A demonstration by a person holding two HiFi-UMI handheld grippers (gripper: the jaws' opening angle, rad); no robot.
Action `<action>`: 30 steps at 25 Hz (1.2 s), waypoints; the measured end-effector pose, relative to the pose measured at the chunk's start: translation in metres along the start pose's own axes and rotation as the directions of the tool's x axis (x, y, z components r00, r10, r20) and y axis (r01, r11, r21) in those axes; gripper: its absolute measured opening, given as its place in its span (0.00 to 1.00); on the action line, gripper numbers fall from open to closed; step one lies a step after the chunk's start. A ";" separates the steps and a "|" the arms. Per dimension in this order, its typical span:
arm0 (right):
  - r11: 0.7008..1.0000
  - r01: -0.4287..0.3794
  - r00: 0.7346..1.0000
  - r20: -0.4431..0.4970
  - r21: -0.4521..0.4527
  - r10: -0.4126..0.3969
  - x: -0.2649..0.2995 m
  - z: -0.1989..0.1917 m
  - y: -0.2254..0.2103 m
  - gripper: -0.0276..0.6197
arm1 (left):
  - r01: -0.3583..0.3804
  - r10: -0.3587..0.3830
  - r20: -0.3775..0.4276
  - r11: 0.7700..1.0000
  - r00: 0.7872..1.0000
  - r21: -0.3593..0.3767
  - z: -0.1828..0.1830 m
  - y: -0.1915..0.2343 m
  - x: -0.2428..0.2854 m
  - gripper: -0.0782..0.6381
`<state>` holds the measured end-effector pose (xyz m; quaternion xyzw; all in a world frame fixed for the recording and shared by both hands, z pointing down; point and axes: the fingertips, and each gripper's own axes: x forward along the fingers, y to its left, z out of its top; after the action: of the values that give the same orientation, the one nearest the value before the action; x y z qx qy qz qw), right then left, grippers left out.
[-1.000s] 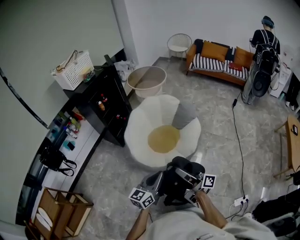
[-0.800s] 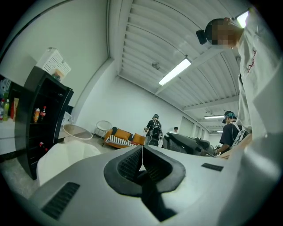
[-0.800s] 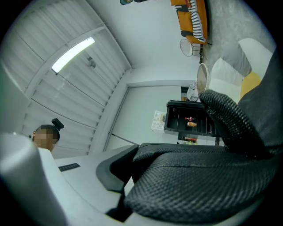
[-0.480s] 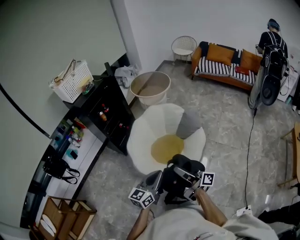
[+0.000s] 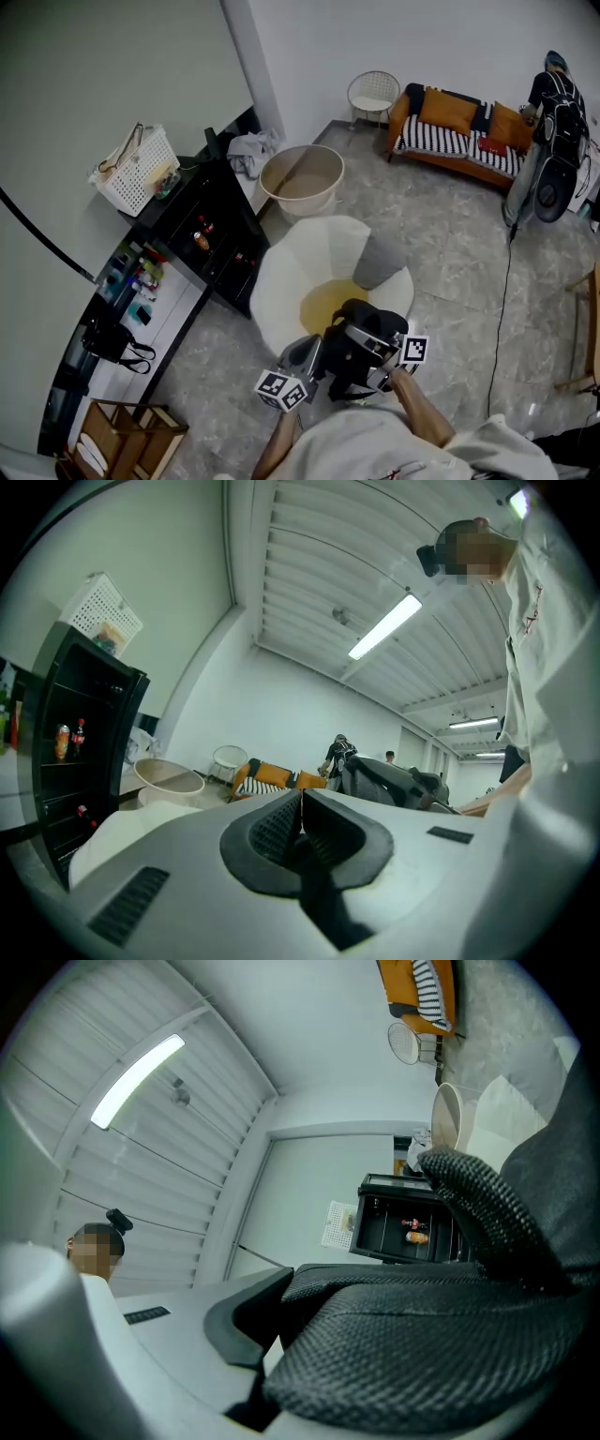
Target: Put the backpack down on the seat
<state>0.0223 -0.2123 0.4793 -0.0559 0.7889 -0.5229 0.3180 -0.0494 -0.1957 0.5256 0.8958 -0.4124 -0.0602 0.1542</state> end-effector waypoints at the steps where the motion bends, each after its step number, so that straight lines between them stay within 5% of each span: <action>1: 1.000 0.003 1.000 -0.001 0.004 -0.003 0.001 0.006 -0.003 0.11 | -0.002 0.001 -0.004 1.000 1.000 -0.004 -0.001 0.002 0.006 0.15; 17: 0.996 0.044 0.998 0.048 0.078 -0.047 0.027 0.039 -0.050 0.11 | -0.015 0.014 -0.053 0.999 0.999 -0.035 0.001 0.047 0.034 0.15; 30: 0.996 0.079 0.996 0.041 0.047 -0.081 0.078 0.056 -0.082 0.11 | 0.043 -0.045 -0.045 0.998 0.998 -0.039 0.021 0.105 0.059 0.15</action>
<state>-0.0281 -0.3263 0.5014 -0.0914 0.7670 -0.5517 0.3145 -0.0915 -0.3094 0.5407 0.9027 -0.3877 -0.0510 0.1795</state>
